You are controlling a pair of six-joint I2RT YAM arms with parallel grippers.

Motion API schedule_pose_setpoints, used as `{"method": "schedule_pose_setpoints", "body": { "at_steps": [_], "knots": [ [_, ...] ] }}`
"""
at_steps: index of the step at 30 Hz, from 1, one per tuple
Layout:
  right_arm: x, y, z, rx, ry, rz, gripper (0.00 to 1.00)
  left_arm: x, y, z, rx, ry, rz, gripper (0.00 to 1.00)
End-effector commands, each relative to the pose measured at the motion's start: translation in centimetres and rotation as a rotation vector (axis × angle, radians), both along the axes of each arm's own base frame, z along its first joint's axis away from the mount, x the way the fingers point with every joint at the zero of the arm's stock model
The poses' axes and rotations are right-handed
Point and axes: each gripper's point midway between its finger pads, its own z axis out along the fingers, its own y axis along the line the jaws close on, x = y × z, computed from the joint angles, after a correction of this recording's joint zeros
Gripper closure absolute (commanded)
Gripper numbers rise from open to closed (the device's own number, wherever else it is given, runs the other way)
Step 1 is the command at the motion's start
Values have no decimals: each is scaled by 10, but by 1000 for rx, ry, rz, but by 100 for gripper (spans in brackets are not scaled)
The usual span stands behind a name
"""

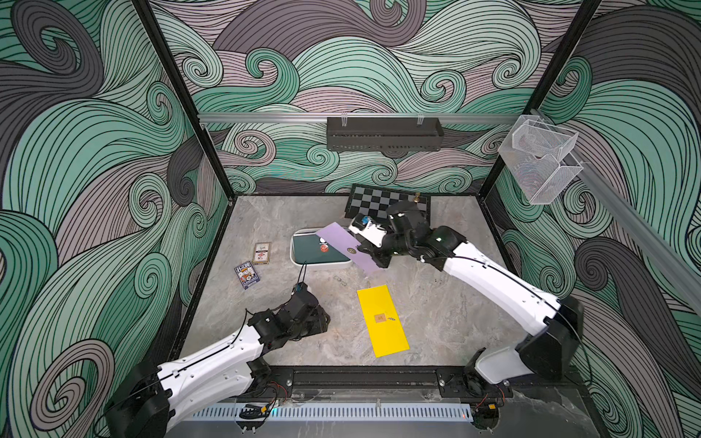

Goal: Put the sealed envelopes into the storage box
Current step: Place the envelope in the storage box.

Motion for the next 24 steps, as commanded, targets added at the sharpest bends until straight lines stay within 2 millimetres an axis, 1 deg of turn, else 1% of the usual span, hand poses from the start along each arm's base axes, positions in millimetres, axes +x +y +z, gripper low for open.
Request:
{"method": "schedule_pose_setpoints", "body": {
  "at_steps": [1,4,5,8,12,14,18,24],
  "knots": [
    [23,11,-26,-269,-184,180,100,4,13,2,21,-18,73,40],
    [50,34,-29,-385,-274,223,100,4,14,-1,25,-12,78,40],
    [56,42,-31,-411,-288,243,100,4,13,-1,24,-11,76,40],
    [63,60,-46,-472,-283,315,100,4,12,-2,27,-5,71,40],
    [67,74,-69,-536,-247,365,100,3,12,-1,26,-3,67,41],
    [67,78,-79,-559,-231,380,100,5,12,-1,18,-17,68,41],
    [69,86,-88,-573,-232,397,100,5,12,0,14,-24,69,40],
    [72,87,-108,-608,-211,406,100,6,10,-2,16,-19,61,40]
  ]
}}
